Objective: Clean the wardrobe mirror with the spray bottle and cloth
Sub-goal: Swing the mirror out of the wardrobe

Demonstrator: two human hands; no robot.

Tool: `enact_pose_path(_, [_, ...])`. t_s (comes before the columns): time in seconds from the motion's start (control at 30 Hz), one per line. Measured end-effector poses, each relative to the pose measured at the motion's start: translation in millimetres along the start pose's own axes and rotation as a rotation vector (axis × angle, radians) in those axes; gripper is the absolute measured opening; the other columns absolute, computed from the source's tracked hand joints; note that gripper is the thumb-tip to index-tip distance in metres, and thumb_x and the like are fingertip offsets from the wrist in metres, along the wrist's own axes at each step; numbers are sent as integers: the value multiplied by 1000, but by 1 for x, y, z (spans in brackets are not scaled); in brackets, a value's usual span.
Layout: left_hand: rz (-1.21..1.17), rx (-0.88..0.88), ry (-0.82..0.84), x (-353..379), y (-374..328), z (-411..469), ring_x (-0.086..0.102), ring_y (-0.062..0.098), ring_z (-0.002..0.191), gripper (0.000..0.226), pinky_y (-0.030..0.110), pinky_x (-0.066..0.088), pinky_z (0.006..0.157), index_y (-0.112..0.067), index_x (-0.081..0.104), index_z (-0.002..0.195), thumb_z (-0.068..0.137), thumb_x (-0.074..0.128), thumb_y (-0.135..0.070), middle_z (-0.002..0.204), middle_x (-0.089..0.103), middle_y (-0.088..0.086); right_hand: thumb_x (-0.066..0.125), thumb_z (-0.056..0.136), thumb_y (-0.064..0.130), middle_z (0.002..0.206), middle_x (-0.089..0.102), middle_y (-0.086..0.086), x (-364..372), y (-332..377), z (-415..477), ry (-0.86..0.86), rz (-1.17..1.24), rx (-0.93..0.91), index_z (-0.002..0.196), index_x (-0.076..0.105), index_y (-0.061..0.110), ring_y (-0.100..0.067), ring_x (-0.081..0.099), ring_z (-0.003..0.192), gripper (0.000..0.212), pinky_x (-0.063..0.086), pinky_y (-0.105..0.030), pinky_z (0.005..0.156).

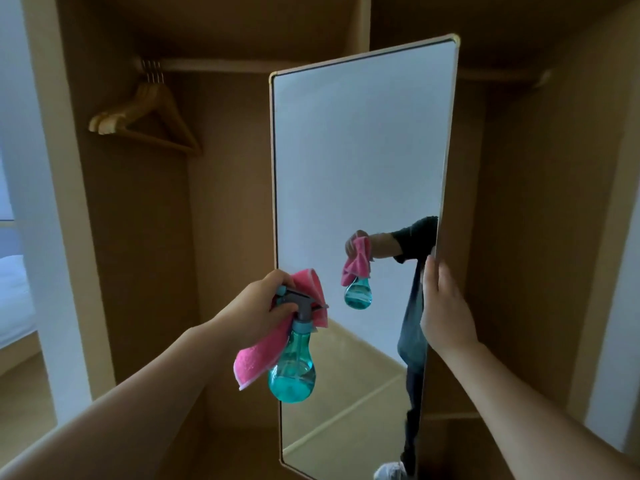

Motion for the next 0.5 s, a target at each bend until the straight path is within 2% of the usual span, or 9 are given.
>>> enact_pose_path(0.13, [30, 4, -11, 4, 0, 6, 60, 5, 84, 19, 9, 47, 60, -33, 46, 107, 92, 58, -29, 95, 55, -21, 39, 96, 12, 151, 29, -27, 7, -6, 4, 47, -104, 21, 153, 11, 5, -39, 43, 130, 64, 45, -39, 100])
enact_pose_path(0.3, [16, 1, -17, 11, 0, 14, 61, 2, 84, 18, 12, 49, 61, -35, 47, 102, 92, 59, -28, 94, 58, -21, 45, 91, 17, 149, 25, -29, 18, -18, 13, 135, -233, 32, 154, 0, 9, -41, 39, 127, 78, 46, -42, 96])
enact_pose_path(0.43, [22, -7, 2, 16, 0, 17, 61, 3, 85, 18, 21, 55, 72, -35, 46, 103, 91, 59, -29, 95, 60, -19, 51, 88, 19, 146, 28, -29, 30, -23, 24, 137, -300, 55, 154, 2, 10, -40, 42, 121, 83, 48, -41, 89])
enact_pose_path(0.5, [27, -7, 3, 16, -1, 17, 60, 2, 86, 19, 21, 55, 73, -36, 46, 103, 91, 59, -30, 96, 60, -19, 56, 86, 22, 146, 28, -27, 37, -23, 31, 150, -321, 72, 154, 4, 10, -38, 43, 120, 87, 49, -40, 88])
Point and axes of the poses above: each hand's wrist, its own z-axis towards the middle knuckle, its own x-axis out of the palm, y = z × x, the point moved 2 cm from there along z, towards the middle knuckle
